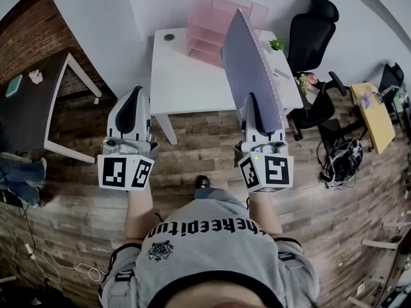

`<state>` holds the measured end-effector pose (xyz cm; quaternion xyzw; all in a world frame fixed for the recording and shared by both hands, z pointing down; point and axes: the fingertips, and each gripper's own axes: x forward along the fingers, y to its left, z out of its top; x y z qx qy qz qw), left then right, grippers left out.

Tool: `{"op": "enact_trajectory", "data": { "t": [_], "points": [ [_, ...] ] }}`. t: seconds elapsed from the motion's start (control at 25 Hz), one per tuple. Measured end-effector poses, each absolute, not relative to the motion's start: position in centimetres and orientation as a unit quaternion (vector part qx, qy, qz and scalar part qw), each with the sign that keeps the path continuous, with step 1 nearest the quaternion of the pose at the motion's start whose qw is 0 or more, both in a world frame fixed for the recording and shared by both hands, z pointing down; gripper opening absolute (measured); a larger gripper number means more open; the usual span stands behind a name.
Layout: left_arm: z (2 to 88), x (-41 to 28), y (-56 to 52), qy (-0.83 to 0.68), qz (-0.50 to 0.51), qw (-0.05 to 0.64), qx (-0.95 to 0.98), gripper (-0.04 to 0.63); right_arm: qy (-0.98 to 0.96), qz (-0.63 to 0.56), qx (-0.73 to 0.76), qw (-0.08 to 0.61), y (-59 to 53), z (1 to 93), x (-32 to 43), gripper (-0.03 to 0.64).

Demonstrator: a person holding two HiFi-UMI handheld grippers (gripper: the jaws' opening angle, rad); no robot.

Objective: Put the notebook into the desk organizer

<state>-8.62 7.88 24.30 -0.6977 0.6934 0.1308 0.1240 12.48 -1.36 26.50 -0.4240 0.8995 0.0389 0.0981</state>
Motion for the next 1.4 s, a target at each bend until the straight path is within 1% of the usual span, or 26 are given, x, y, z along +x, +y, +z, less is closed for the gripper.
{"op": "enact_trajectory", "data": {
  "t": [0.48,1.04,1.4],
  "points": [
    [24.0,-9.9,-0.6,0.702,0.127,0.135,-0.687,0.003,0.906,0.034,-0.407,0.108,-10.4,26.7,10.8,0.032],
    [25.1,-10.5,-6.8,0.698,0.121,0.123,-0.695,0.003,0.909,0.024,-0.402,0.103,-15.9,27.7,9.6,0.032],
    [24.6,-13.3,-12.8,0.680,0.125,0.125,-0.712,0.003,0.902,0.026,-0.419,0.103,-20.8,27.4,6.8,0.032]
  ]
}}
